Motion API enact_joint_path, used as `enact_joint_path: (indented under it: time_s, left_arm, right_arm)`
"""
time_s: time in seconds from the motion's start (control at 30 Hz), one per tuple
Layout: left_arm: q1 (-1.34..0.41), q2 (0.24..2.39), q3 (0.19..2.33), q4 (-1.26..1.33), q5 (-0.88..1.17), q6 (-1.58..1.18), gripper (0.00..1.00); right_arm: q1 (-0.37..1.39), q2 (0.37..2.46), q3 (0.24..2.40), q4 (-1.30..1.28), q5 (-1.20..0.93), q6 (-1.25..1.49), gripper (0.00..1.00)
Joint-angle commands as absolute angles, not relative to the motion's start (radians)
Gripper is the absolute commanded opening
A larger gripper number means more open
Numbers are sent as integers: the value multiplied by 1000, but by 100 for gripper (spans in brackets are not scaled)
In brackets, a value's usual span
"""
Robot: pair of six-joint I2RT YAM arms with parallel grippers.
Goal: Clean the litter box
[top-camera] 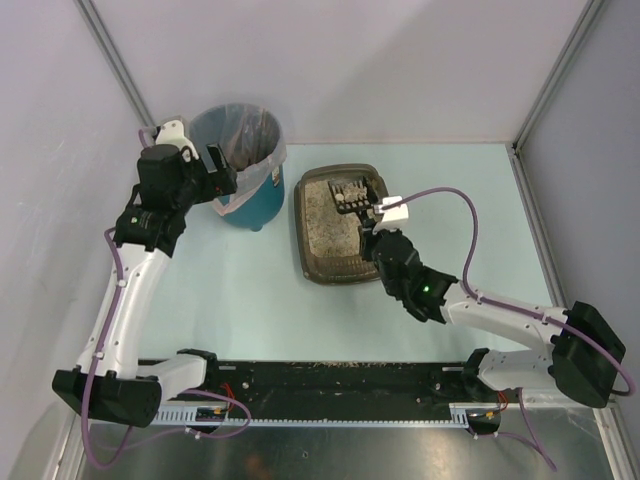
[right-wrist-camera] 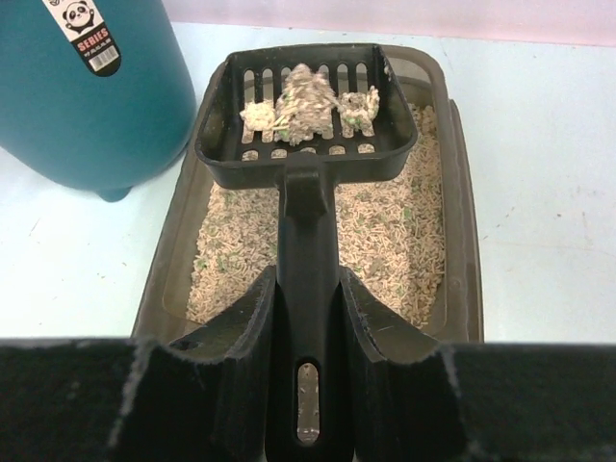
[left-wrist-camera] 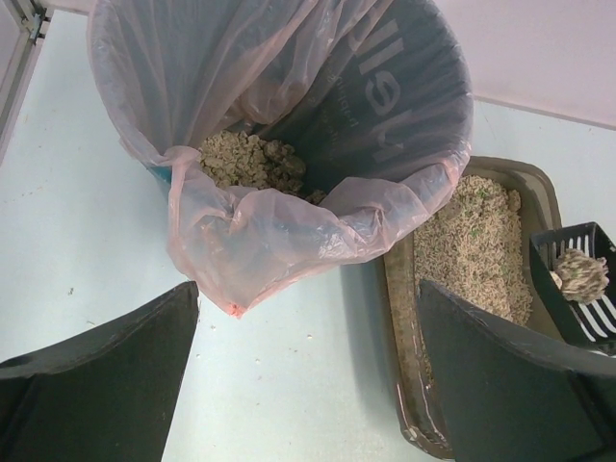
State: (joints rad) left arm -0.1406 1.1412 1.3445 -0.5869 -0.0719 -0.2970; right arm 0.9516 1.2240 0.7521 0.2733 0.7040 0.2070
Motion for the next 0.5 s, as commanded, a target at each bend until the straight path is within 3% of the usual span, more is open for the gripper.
enact_joint_path:
  time_s: [0.0, 0.1, 0.2, 0.27, 0.33, 0.43, 0.47]
  left_arm:
    - [-132, 1143, 1367, -571, -72, -293, 98]
    - [-130, 1140, 1367, -572, -89, -288, 98]
    - [-126, 1135, 1367, -571, -104, -279, 99]
    - [-118, 1146, 1368, -572, -121, -285, 100]
    - [-112, 1154, 1388, -569, -140, -290, 100]
    - [-107, 1178, 1417, -572, -130, -290, 100]
    - [-104, 1187, 1422, -572, -124, -298, 100]
  right_arm:
    - [955, 1229, 785, 336, 603, 133, 0]
    - [980, 1238, 787, 322, 808, 159, 0]
    - [908, 1207, 770, 302, 572, 195, 0]
    - [997, 1251, 785, 366, 703, 71, 0]
    - [973, 1247, 787, 326, 771, 128, 0]
    - [909, 1224, 782, 349, 544, 163, 0]
    - [954, 1239, 790, 369, 589, 97, 0]
